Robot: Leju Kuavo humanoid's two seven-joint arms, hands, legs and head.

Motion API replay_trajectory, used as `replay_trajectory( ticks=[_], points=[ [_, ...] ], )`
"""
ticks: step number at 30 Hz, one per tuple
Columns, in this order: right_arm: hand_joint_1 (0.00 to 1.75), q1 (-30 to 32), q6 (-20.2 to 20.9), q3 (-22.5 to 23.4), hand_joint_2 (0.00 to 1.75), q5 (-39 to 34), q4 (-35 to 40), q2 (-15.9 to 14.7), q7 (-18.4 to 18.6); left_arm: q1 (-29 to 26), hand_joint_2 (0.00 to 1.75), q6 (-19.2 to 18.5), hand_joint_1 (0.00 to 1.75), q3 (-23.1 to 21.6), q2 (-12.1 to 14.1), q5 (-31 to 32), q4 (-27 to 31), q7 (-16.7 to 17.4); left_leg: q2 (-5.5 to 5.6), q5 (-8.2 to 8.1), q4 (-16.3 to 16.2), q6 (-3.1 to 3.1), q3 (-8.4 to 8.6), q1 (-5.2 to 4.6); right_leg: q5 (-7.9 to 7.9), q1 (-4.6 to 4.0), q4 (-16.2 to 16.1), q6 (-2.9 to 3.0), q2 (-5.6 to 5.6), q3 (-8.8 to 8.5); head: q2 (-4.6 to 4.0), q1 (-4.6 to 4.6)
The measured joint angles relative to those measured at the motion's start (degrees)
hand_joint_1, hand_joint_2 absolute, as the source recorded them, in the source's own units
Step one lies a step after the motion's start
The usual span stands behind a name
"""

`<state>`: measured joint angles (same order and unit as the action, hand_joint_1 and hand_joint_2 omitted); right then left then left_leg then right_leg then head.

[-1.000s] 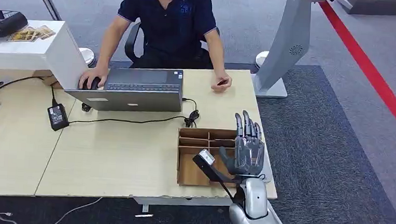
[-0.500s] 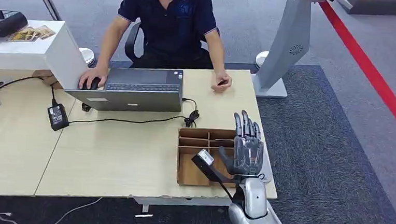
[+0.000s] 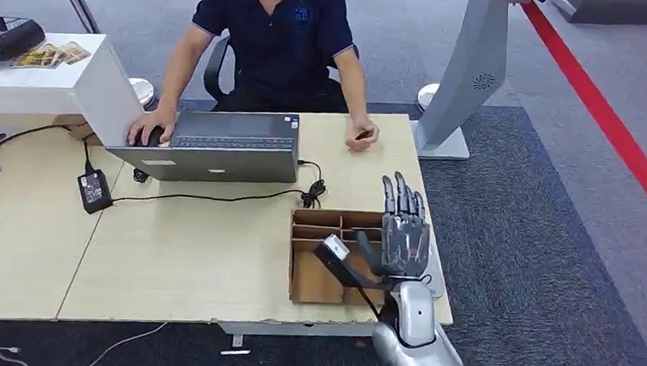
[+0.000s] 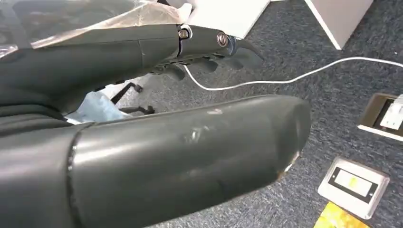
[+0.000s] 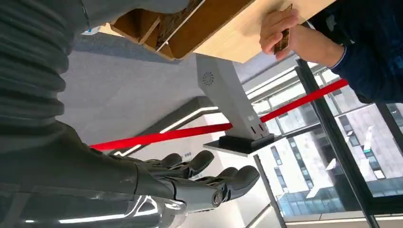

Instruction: Pass the card to the sensor for recognition and then transmit it.

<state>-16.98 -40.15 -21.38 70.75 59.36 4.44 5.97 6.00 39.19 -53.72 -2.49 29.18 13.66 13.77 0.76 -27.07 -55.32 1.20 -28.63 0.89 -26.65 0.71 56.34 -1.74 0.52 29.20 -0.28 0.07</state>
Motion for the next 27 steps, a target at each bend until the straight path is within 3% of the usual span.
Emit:
replay_trajectory(
  ticks=[17, 27],
  points=[
    [0.0, -1.5, 0.0, 0.5, 1.75, -0.3, -3.2, -0.2, 0.7, 0.0, 0.0, 0.0, 0.0, -0.3, 0.0, -0.2, 0.0, -0.1, 0.0, 0.0, 0.0, 0.0, 0.01, 0.0, 0.0, 0.0, 0.0, 0.0, 0.0, 0.0, 0.0, 0.0],
    [0.0, -2.5, 0.0, -0.4, 1.75, -2.6, -4.8, -1.5, 3.5, 0.0, 0.0, 0.0, 0.0, -0.3, 0.0, -0.4, 0.0, -0.4, 0.0, 0.0, 0.0, 0.0, 0.02, 0.0, 0.0, 0.0, 0.0, 0.0, 0.0, -0.02, 0.0, 0.0]
  ],
)
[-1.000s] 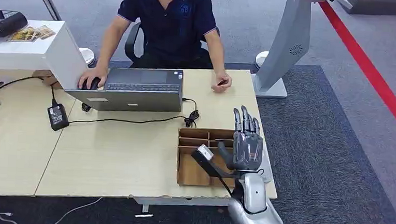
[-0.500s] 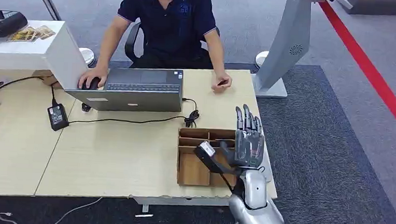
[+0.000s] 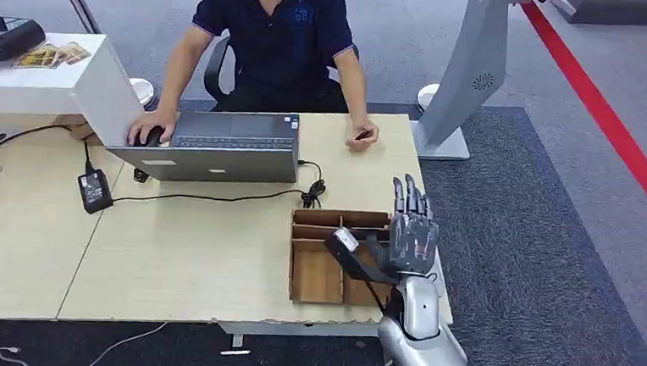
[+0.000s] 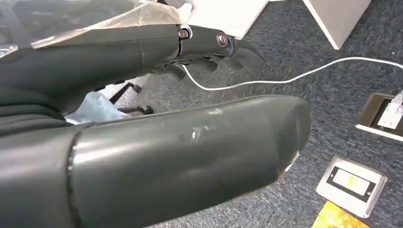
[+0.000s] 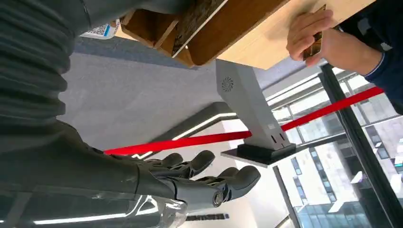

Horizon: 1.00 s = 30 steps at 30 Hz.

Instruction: Pass the card to the sensor for recognition and then transmit it.

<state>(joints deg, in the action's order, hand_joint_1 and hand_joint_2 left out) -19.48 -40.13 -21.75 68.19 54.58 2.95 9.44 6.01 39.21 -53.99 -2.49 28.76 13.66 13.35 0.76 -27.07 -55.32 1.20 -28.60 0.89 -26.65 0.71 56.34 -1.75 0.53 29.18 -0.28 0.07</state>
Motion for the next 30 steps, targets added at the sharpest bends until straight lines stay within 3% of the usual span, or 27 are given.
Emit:
replay_trajectory(
  ticks=[30],
  points=[
    [0.0, -4.1, -0.1, -9.6, 1.75, -3.7, -3.5, -4.5, 3.2, 0.0, 0.0, 0.1, 0.0, -0.1, 0.0, -0.1, 0.0, -0.4, -0.06, 0.09, 0.0, 0.04, 0.34, 0.0, 0.14, -0.01, 0.0, 0.08, 0.03, -0.28, 0.0, 0.0]
  ],
)
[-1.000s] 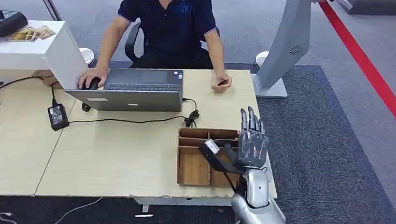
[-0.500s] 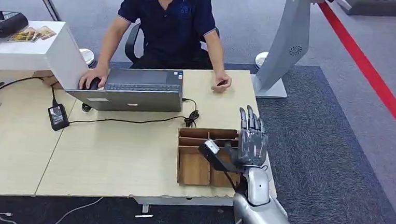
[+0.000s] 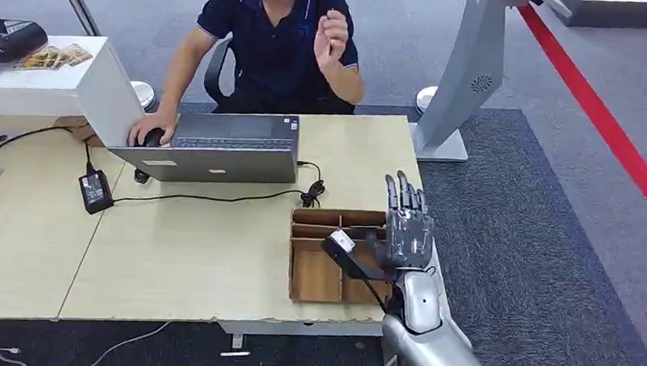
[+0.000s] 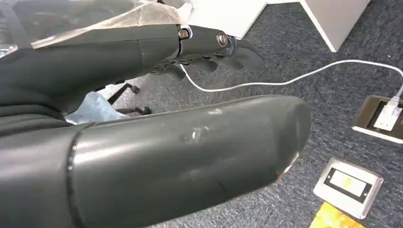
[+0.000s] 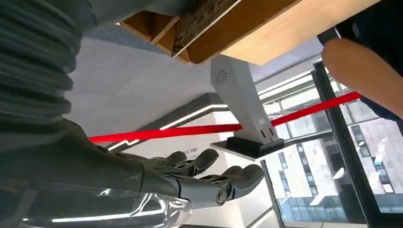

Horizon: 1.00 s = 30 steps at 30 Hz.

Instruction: Pass the card to the sensor for recognition and then transmit it.

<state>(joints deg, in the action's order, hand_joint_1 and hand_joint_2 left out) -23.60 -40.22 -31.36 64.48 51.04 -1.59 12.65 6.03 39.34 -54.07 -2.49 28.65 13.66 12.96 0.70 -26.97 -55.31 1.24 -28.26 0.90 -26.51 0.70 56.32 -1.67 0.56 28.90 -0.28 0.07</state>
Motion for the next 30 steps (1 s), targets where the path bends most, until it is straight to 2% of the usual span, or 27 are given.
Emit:
replay_trajectory(
  ticks=[15, 30],
  points=[
    [0.0, -0.9, 0.3, -3.2, 1.75, -2.6, -0.2, -1.6, 1.8, 0.0, 0.0, 0.0, 0.0, 0.0, 0.0, -0.2, 0.0, -0.2, -0.02, 0.0, 0.0, 0.0, 0.18, 0.0, 0.01, 0.0, 0.0, 0.0, 0.02, -0.18, -0.02, 0.0],
    [0.0, -2.5, 6.2, -8.0, 1.75, -4.5, 2.2, -5.6, 3.7, 0.0, 0.0, -0.1, 0.0, -0.6, 0.0, -0.2, 0.0, -0.6, -0.05, 0.01, 0.0, -0.01, 0.33, 0.0, 0.04, 0.0, 0.0, -0.02, 0.03, -0.33, 0.0, 0.0]
  ],
)
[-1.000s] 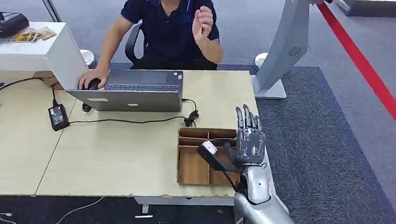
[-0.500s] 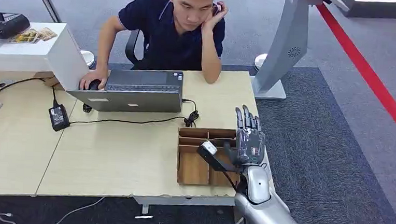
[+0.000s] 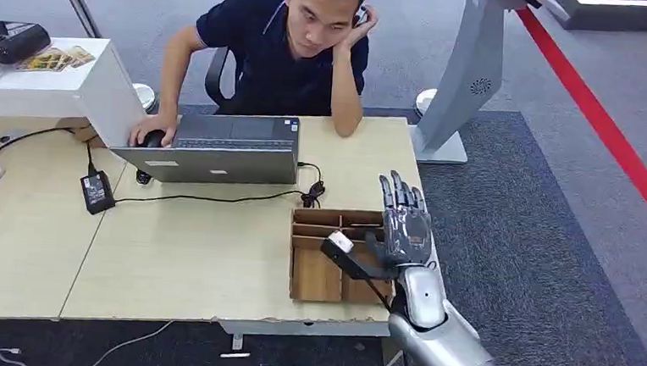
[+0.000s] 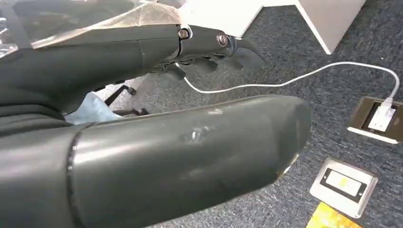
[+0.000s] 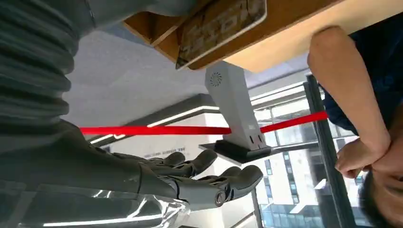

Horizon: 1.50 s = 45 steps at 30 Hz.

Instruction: Pass the card to the sensor for recognition and then transmit it.

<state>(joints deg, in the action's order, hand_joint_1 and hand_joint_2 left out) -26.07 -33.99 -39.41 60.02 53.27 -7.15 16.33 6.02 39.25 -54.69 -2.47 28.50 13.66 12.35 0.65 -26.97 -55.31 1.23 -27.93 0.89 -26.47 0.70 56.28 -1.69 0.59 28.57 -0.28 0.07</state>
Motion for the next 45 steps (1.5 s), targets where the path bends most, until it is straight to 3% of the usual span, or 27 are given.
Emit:
replay_trajectory(
  ticks=[5, 12, 27, 38, 45],
  points=[
    [0.0, -0.3, 2.5, -1.5, 1.75, -0.4, 1.1, -1.2, 0.3, 0.0, 0.0, 0.0, 0.0, -0.3, 0.0, 0.0, 0.0, -0.4, 0.0, 0.0, 0.0, 0.0, 0.02, -0.01, 0.0, 0.0, 0.0, 0.0, 0.0, -0.02, 0.0, 0.0],
    [0.0, -1.6, 9.6, -4.0, 1.75, -0.6, 4.6, -4.2, 1.1, 0.0, 0.0, 0.0, 0.0, -0.3, 0.0, -0.1, 0.0, -0.8, -0.07, 0.0, 0.0, 0.0, 0.06, -0.01, 0.0, 0.01, 0.0, 0.0, -0.01, -0.05, 0.0, -0.02],
    [0.0, -2.2, 12.6, -6.9, 1.75, -0.5, 7.9, -7.3, 1.1, 0.0, 0.0, 0.0, 0.0, -0.3, 0.1, -0.3, 0.0, -1.0, -0.08, 0.0, 0.0, 0.0, 0.05, -0.01, 0.0, 0.0, 0.0, 0.0, -0.01, -0.06, -0.02, 0.0],
    [0.0, -2.6, 14.1, -7.9, 1.75, -0.3, 8.9, -7.9, 1.1, 0.0, 0.0, 0.0, 0.0, -0.3, 0.1, -0.3, 0.0, -1.0, -0.08, 0.0, 0.0, 0.0, 0.05, -0.01, 0.0, 0.01, 0.0, 0.0, -0.01, -0.07, -0.02, 0.0],
    [0.0, -3.4, 17.3, -8.7, 1.75, 0.5, 10.5, -8.8, 1.1, 0.0, 0.0, 0.0, 0.0, -0.3, 0.1, -0.4, 0.0, -1.1, -0.07, 0.0, 0.0, 0.0, 0.03, -0.01, 0.0, 0.01, 0.0, 0.0, -0.01, -0.06, -0.02, 0.0]
  ],
)
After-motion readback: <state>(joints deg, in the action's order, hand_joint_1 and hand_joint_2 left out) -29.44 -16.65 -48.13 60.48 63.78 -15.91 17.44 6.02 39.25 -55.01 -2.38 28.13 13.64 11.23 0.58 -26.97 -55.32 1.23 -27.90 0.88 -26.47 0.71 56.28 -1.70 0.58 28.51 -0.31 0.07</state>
